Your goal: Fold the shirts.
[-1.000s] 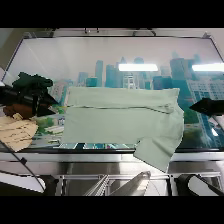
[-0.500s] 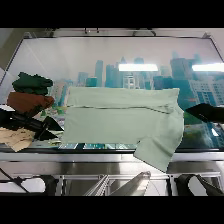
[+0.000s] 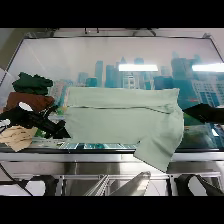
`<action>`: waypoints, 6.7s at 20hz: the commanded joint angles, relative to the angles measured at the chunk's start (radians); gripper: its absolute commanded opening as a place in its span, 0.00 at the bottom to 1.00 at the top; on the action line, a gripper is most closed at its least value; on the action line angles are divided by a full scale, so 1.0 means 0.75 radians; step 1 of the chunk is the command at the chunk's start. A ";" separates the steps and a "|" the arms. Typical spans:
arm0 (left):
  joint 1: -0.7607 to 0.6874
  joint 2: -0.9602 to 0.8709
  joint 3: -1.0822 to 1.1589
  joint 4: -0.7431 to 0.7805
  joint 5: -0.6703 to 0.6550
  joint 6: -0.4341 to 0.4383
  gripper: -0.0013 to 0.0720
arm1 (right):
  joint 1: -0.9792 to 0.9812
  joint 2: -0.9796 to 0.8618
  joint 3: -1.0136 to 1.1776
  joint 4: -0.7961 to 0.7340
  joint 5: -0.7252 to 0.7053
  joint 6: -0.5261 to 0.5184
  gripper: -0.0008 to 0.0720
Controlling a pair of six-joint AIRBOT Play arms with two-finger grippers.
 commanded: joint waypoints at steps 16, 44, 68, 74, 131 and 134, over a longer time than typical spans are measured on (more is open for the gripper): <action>-0.047 0.002 0.000 -0.001 0.060 0.001 0.05 | -0.155 0.116 -0.556 -0.395 0.084 0.690 0.61; -0.046 0.016 0.001 -0.035 -0.059 0.006 0.05 | -0.153 0.234 -0.635 0.071 -0.037 0.440 0.04; -0.042 -0.769 1.359 -0.304 -0.326 -0.179 0.05 | 0.189 -1.198 0.360 1.085 -0.416 -0.363 0.05; -0.108 -0.916 1.618 -0.321 -0.400 -0.183 0.10 | 0.183 -1.205 0.384 0.937 -0.480 -0.357 0.42; -0.181 -0.226 1.584 -0.627 -0.395 -0.098 0.04 | 1.597 -1.675 1.563 0.428 -0.895 0.148 0.99; -0.194 -0.226 1.584 -0.626 -0.425 -0.098 0.04 | 1.572 -1.627 1.601 0.486 -0.768 0.065 0.98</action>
